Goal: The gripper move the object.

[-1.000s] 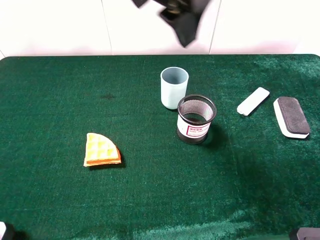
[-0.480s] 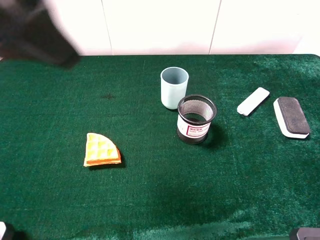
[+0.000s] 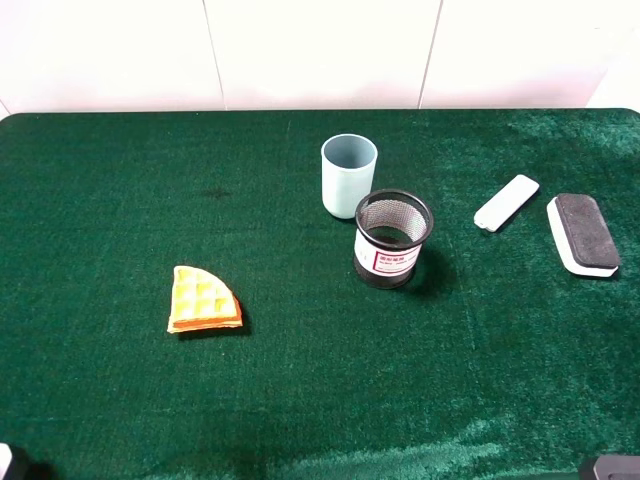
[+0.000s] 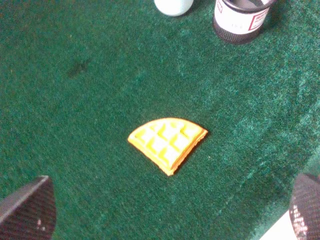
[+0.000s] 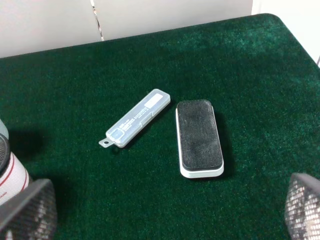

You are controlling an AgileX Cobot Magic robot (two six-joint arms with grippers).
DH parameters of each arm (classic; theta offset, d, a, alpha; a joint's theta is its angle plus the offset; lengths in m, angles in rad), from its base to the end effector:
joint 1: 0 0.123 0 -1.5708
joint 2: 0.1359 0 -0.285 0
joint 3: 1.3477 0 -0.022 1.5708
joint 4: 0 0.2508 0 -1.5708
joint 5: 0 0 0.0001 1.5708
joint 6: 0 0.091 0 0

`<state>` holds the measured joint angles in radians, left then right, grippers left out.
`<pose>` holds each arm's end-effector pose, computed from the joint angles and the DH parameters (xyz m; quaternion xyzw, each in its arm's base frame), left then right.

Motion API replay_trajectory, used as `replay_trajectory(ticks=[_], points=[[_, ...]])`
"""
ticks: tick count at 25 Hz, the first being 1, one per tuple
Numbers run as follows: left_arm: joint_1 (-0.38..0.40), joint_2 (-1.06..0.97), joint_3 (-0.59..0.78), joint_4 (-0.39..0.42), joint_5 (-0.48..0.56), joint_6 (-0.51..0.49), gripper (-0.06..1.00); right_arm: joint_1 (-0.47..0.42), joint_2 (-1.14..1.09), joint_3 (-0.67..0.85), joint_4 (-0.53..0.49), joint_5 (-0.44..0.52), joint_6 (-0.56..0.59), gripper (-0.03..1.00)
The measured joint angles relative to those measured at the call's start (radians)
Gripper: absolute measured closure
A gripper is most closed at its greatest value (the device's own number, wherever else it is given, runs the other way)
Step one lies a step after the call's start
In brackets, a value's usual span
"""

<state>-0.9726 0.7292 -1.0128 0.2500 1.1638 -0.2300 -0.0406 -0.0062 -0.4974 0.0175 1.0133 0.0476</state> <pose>0.0755 -0.0741 0.3888 0.3352 0.8547 -0.1100 0.3807 -0.0036 0.0015 0.2804 0.0369 0.8388 0.0106 0.5431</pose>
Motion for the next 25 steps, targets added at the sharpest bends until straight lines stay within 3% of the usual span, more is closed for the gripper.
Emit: replay_trajectory(ticks=[5, 18, 25], points=[[0.128, -0.085, 0.118, -0.007, 0.0, -0.017, 0.0, 0.0, 0.0, 0.0, 0.0, 0.0, 0.0, 0.27], [0.669, -0.311, 0.279, -0.06, 0.0, 0.002, 0.0, 0.0, 0.0, 0.0, 0.0, 0.0, 0.0, 0.27], [0.839, -0.47, 0.431, -0.063, -0.032, 0.002, 0.0, 0.0, 0.0, 0.0, 0.0, 0.0, 0.0, 0.27]])
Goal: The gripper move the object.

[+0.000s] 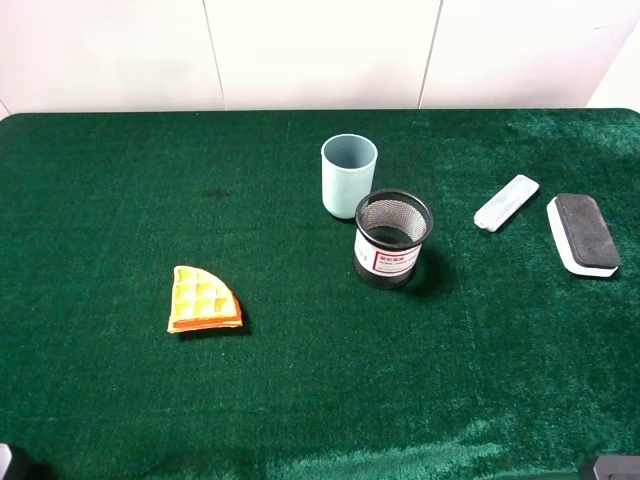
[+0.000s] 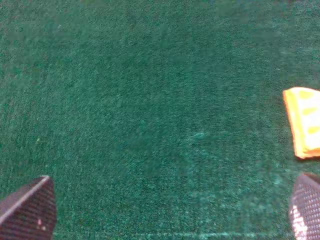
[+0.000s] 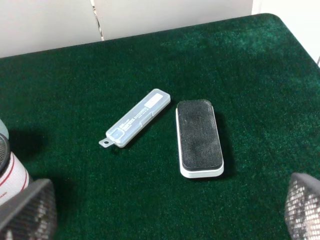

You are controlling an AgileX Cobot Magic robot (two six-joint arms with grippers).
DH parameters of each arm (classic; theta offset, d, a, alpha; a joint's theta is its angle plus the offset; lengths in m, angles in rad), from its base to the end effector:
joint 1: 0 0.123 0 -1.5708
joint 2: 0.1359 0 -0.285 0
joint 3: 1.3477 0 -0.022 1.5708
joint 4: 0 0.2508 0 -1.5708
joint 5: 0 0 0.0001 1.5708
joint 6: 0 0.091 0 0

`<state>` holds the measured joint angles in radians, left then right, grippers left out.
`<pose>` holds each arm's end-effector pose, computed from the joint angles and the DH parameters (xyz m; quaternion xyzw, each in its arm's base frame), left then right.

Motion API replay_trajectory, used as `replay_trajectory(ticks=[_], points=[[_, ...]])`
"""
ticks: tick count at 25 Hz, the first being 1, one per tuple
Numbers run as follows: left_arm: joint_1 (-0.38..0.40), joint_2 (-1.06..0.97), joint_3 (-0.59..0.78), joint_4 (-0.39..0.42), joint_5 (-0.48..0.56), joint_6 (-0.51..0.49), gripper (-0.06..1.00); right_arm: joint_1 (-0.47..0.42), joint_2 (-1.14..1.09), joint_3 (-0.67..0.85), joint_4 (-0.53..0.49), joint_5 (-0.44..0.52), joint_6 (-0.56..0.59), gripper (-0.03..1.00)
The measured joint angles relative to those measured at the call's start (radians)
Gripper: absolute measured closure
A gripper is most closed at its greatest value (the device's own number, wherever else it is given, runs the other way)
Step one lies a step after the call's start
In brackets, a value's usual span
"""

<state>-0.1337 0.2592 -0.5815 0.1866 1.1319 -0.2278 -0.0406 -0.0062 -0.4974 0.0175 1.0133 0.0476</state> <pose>0.0277 0.0117 0.2938 -0.0413 0.9065 0.0180 0.4199 -0.0036 0.0015 0.2804 0.0369 0.8388 0.0106 0.5431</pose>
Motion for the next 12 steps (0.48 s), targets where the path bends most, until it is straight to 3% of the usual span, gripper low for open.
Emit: replay_trajectory(ticks=[3, 12], points=[[0.05, -0.071, 0.067, -0.015, -0.041, 0.022, 0.0, 0.0, 0.0, 0.0, 0.0, -0.001, 0.0, 0.27], [0.137, -0.223, 0.078, -0.102, -0.066, 0.189, 0.0, 0.0, 0.0, 0.0, 0.0, -0.001, 0.0, 0.27]])
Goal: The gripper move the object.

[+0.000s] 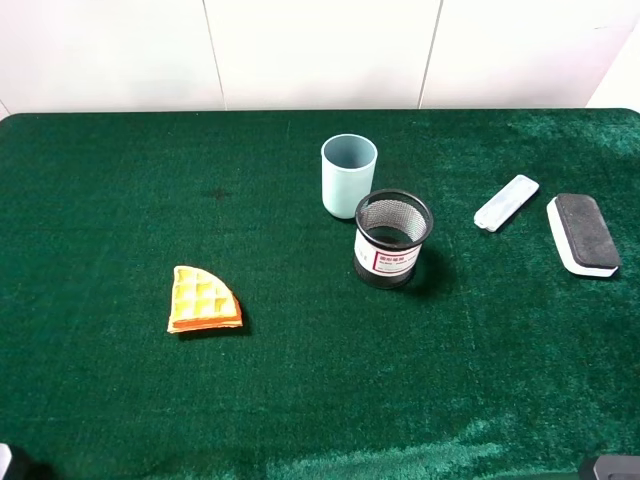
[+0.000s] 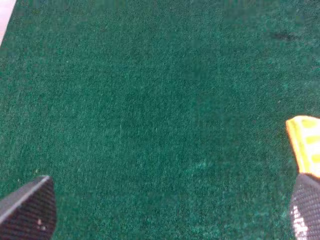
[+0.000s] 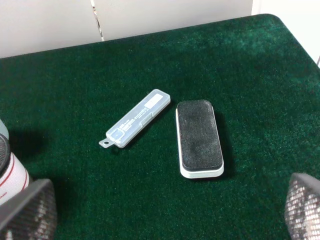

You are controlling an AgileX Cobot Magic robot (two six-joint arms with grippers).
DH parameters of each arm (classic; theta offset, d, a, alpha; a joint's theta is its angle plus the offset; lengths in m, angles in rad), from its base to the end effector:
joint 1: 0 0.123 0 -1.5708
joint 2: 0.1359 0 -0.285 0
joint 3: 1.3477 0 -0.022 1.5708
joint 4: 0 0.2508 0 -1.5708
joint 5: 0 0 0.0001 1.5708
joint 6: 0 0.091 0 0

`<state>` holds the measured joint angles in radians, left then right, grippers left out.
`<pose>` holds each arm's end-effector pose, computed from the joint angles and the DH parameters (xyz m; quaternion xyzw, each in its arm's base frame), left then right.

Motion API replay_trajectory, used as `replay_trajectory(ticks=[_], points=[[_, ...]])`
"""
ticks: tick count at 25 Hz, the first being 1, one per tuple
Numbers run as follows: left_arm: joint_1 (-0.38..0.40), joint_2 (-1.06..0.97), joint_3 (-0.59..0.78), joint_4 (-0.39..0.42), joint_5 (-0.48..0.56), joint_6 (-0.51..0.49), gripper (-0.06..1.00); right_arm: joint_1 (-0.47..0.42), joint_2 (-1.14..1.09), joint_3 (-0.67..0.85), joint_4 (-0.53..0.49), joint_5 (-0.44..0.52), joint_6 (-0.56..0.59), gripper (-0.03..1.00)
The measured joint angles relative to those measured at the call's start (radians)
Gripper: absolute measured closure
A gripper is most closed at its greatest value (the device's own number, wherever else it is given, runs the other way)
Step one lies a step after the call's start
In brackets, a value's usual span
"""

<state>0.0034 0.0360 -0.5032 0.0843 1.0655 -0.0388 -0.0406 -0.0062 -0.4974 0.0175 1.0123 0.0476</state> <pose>0.0000 0.0067 0.2781 -0.0192 0.8619 0.0332 0.5056 -0.0035 0.0015 0.2805 0.0369 0.8385 0.0106 0.5435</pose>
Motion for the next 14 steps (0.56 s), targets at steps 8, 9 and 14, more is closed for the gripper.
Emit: replay_trajectory(ticks=[8, 9, 14], points=[[0.0, -0.042, 0.0, -0.007, -0.001, 0.017, 0.0, 0.0, 0.0, 0.0, 0.0, 0.0, 0.0, 0.27], [0.0, -0.042, 0.0, -0.007, -0.001, 0.018, 0.0, 0.0, 0.0, 0.0, 0.0, 0.0, 0.0, 0.27], [0.0, -0.042, 0.0, -0.007, -0.001, 0.02, 0.0, 0.0, 0.0, 0.0, 0.0, 0.0, 0.0, 0.27]])
